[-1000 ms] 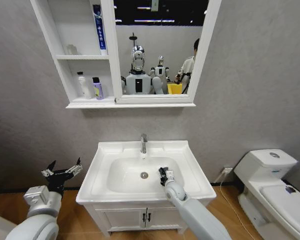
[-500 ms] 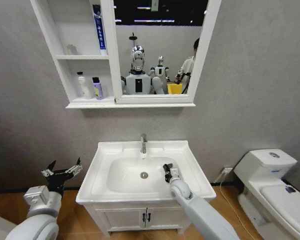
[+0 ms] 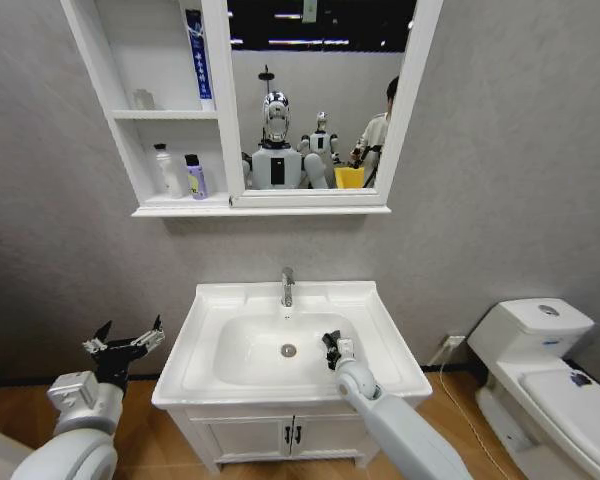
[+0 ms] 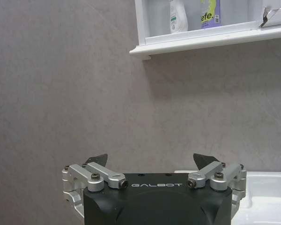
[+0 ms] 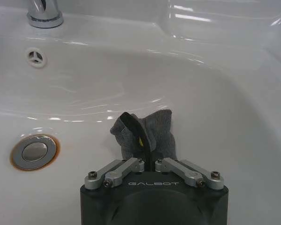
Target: Move facial cleanser and shampoo from washbasin to cabinet, then wipe washbasin with towel.
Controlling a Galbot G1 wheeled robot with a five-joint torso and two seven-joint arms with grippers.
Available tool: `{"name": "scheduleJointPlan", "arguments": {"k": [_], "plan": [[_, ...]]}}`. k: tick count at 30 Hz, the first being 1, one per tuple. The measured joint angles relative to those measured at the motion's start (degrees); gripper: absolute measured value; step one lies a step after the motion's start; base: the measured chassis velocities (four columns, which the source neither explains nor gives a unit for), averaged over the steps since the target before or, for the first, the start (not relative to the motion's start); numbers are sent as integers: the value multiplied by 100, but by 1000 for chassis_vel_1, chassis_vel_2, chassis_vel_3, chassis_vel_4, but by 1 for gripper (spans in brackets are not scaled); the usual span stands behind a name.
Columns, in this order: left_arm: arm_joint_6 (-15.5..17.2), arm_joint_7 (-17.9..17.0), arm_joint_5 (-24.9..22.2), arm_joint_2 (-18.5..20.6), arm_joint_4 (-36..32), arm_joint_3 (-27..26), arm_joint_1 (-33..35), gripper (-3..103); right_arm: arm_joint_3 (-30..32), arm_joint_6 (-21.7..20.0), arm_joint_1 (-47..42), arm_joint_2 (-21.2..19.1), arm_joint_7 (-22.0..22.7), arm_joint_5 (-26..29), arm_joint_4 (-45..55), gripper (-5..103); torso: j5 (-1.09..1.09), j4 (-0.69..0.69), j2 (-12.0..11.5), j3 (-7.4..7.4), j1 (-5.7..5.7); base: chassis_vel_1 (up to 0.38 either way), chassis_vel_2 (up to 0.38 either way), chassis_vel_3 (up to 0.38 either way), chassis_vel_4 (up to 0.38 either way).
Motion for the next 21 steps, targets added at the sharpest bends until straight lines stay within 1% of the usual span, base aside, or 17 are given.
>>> {"name": "scheduleJointPlan", "arguments": {"k": [1, 4, 6, 7, 11, 17, 21], "plan": [[0, 0, 0, 0, 0, 0, 0, 100, 0, 0, 0, 0, 0, 0, 0, 5, 0, 0, 0, 0, 0, 0, 0, 0, 0], [0, 0, 0, 0, 0, 0, 0, 100, -41, 62, 90, 270, -79, -103, -261, 5, -1, 1, 0, 0, 0, 0, 0, 0, 0], [0, 0, 0, 0, 0, 0, 0, 100, -57, 78, 117, 322, -93, -118, -322, 5, -2, 1, 0, -1, 0, 0, 0, 0, 0], [0, 0, 0, 0, 0, 0, 0, 100, -97, 115, 172, 429, -130, -152, -441, 5, -1, 1, 0, -1, 0, 0, 0, 0, 0], [0, 0, 0, 0, 0, 0, 0, 100, -189, 189, 274, 580, -210, -244, -631, 5, 0, 1, 0, 0, 0, 0, 0, 0, 0], [0, 0, 0, 0, 0, 0, 0, 100, -329, 231, 356, 659, -259, -286, -683, 5, 1, 0, 0, 0, 0, 0, 0, 0, 0], [0, 0, 0, 0, 0, 0, 0, 100, -369, 342, 399, 658, -389, -343, -650, 5, 1, -1, 0, 0, 0, 0, 0, 0, 0]]}}
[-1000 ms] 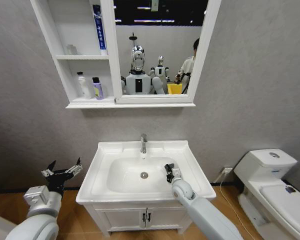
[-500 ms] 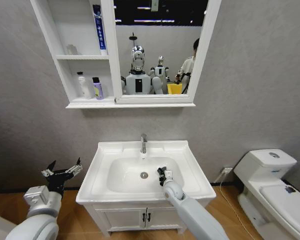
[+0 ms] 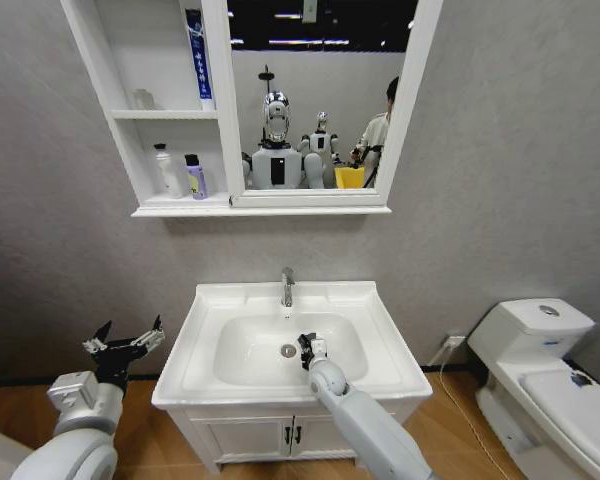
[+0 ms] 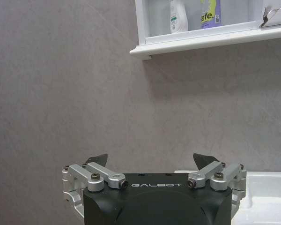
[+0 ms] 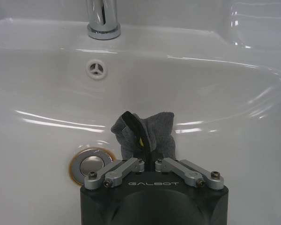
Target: Move facial cleanser and shampoo from washbasin to cabinet, then wipe washbasin with towel.
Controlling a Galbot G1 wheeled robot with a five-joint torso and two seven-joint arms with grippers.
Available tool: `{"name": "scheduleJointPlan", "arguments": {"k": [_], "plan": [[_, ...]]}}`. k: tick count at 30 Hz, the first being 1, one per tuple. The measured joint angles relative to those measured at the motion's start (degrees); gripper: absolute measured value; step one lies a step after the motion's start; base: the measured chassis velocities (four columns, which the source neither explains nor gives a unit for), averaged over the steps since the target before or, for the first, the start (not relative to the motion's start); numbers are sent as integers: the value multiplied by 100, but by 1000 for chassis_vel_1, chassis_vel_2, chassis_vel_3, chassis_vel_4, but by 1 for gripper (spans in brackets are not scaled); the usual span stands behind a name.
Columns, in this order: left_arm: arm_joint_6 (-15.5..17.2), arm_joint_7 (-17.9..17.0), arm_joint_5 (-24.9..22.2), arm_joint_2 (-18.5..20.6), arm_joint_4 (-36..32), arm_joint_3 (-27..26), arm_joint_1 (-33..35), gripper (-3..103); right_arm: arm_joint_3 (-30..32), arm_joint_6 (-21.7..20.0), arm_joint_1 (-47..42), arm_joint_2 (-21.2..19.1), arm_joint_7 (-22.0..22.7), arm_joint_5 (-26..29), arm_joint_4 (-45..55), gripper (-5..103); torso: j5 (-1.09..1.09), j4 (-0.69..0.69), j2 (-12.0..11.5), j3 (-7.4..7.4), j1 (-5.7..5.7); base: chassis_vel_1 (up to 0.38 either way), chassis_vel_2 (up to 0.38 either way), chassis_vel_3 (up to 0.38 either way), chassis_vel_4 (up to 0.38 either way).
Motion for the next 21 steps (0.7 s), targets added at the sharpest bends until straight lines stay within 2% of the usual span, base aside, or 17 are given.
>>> {"name": "scheduleJointPlan", "arguments": {"k": [11, 21], "plan": [[0, 0, 0, 0, 0, 0, 0, 100, -25, 117, 110, 98, -175, 8, -133, 5, 0, 1, 0, 0, 0, 0, 0, 0, 0], [0, 0, 0, 0, 0, 0, 0, 100, -179, 121, 321, 393, -203, -2, -565, 5, 0, 1, 0, 0, 0, 0, 0, 0, 0]]}}
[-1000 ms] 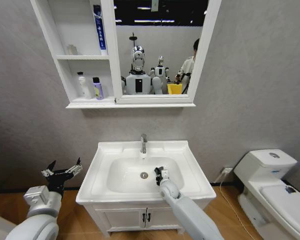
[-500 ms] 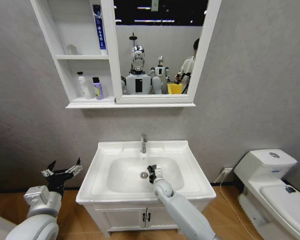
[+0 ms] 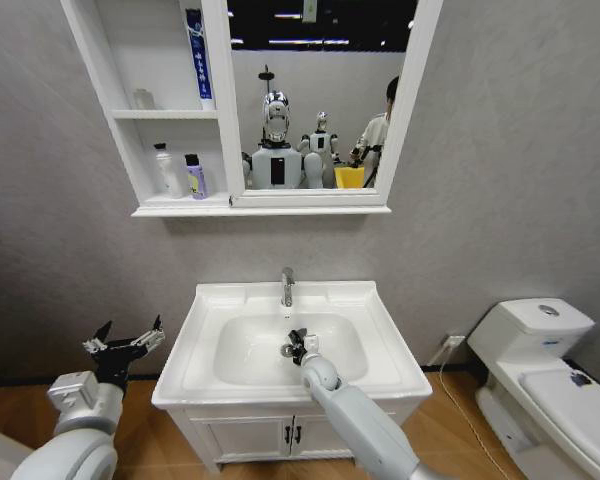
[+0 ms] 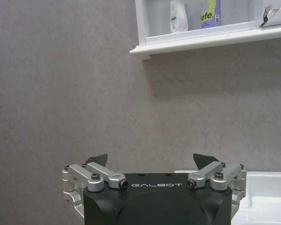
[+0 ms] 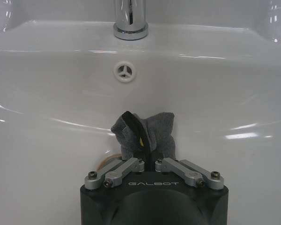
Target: Move facial cleanser and shampoo from washbasin to cabinet, then wipe washbasin with towel.
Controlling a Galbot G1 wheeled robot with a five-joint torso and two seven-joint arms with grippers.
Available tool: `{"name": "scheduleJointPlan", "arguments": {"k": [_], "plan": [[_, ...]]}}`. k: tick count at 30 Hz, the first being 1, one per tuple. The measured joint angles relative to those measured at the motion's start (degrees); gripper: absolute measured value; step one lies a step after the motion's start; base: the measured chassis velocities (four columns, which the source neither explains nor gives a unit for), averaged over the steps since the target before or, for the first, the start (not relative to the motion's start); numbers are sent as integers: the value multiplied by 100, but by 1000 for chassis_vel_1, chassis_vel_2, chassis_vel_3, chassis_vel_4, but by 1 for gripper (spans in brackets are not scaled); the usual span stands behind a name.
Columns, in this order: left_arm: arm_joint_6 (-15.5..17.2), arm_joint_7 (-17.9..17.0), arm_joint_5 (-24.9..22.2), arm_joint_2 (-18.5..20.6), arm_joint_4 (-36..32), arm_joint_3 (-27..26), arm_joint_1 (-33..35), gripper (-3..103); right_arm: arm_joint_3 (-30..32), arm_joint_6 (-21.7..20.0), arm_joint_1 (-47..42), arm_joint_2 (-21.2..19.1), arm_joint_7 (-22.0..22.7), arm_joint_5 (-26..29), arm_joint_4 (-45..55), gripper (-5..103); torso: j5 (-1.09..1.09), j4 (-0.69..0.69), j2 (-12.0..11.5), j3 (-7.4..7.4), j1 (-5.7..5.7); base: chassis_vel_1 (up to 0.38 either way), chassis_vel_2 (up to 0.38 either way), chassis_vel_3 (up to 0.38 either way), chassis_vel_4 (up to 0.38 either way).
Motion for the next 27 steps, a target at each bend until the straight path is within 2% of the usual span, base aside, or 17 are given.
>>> {"name": "scheduleJointPlan", "arguments": {"k": [16, 27], "plan": [[0, 0, 0, 0, 0, 0, 0, 100, -246, 96, 134, 344, -74, -83, -239, 5, 0, 1, 0, 0, 0, 0, 0, 0, 0], [0, 0, 0, 0, 0, 0, 0, 100, -105, 26, -139, 100, 59, -116, 31, 5, 0, 2, 2, -3, 0, 0, 0, 0, 0]]}}
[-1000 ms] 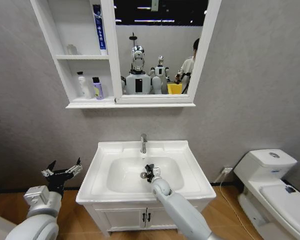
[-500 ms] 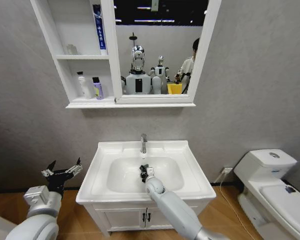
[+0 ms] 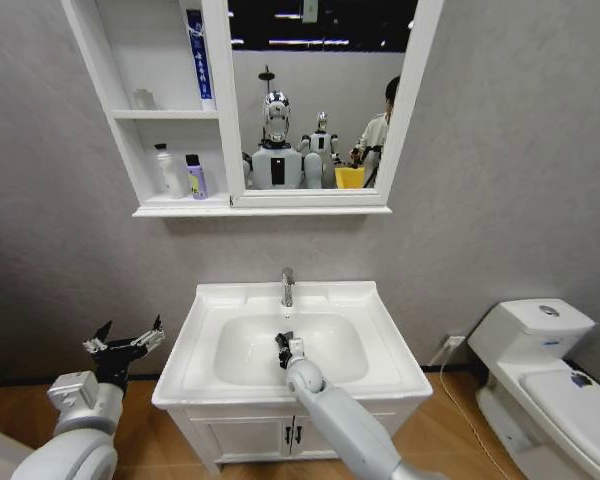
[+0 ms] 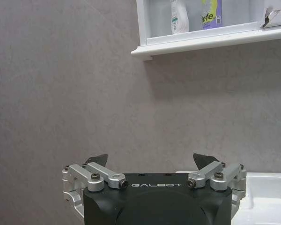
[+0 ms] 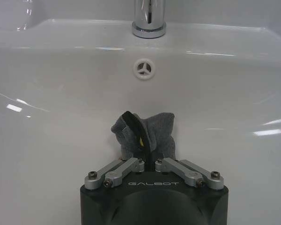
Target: Move facial cleanser and shampoo from washbasin to cabinet, then wipe washbasin with towel.
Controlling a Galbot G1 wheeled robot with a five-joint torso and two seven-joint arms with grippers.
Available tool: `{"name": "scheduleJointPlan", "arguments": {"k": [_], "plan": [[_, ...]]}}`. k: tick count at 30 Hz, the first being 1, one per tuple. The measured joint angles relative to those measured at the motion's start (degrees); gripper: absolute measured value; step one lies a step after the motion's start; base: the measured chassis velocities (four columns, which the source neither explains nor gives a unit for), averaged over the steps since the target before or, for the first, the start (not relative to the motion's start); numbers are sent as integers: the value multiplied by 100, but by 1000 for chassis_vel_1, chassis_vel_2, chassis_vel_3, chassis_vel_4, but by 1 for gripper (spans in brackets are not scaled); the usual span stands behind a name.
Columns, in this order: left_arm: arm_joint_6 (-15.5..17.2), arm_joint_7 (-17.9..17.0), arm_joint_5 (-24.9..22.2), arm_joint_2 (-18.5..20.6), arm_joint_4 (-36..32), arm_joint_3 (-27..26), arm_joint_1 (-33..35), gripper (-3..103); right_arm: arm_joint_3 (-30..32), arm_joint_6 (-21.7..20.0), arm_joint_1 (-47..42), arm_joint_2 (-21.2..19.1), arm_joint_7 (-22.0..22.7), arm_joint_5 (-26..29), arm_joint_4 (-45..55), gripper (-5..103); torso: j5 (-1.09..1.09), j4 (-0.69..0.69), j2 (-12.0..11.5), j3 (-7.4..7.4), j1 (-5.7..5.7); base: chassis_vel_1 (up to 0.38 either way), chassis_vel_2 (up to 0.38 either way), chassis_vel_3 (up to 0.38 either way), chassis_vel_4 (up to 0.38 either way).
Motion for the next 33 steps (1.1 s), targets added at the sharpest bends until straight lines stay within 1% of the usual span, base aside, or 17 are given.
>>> {"name": "scheduleJointPlan", "arguments": {"k": [3, 9, 21, 24, 26, 27, 29, 30, 32, 33], "plan": [[0, 0, 0, 0, 0, 0, 0, 100, 59, 4, -85, -122, 6, 32, 142, 5, 0, 0, 0, 0, 0, 0, 0, 0, 0], [0, 0, 0, 0, 0, 0, 0, 100, 80, 2, -42, -182, 85, 169, 194, 5, 0, -4, -2, 4, 0, 0, 0, 0, 0], [0, 0, 0, 0, 0, 0, 0, 100, 133, -7, 194, -186, 34, 315, 99, 5, 0, -2, -2, 4, 0, 0, 0, 0, 0], [0, 0, 0, 0, 0, 0, 0, 100, 98, -45, 252, -207, 147, 390, 201, 5, 0, -1, -2, 3, 0, 0, 0, 0, 0], [0, 0, 0, 0, 0, 0, 0, 100, 57, -152, 285, -230, 334, 617, 290, 5, 0, -2, -2, 3, 0, 0, 0, 0, 0], [0, 0, 0, 0, 0, 0, 0, 100, 57, -152, 285, -230, 334, 617, 290, 5, 0, -2, -2, 3, 0, 0, 0, 0, 0], [0, 0, 0, 0, 0, 0, 0, 100, 36, -268, 333, -224, 587, 1007, 332, 5, 0, -1, -2, 3, 0, 0, 0, 0, 0], [0, 0, 0, 0, 0, 0, 0, 100, 36, -268, 333, -224, 587, 1007, 332, 5, 0, -1, -2, 3, 0, 0, 0, 0, 0], [0, 0, 0, 0, 0, 0, 0, 100, 35, -408, 379, -197, 832, 1315, 330, 5, 0, -1, -2, 3, 0, 0, 0, 0, 0], [0, 0, 0, 0, 0, 0, 0, 100, 35, -408, 379, -197, 832, 1315, 330, 5, 0, -1, -2, 3, 0, 0, 0, 0, 0]]}}
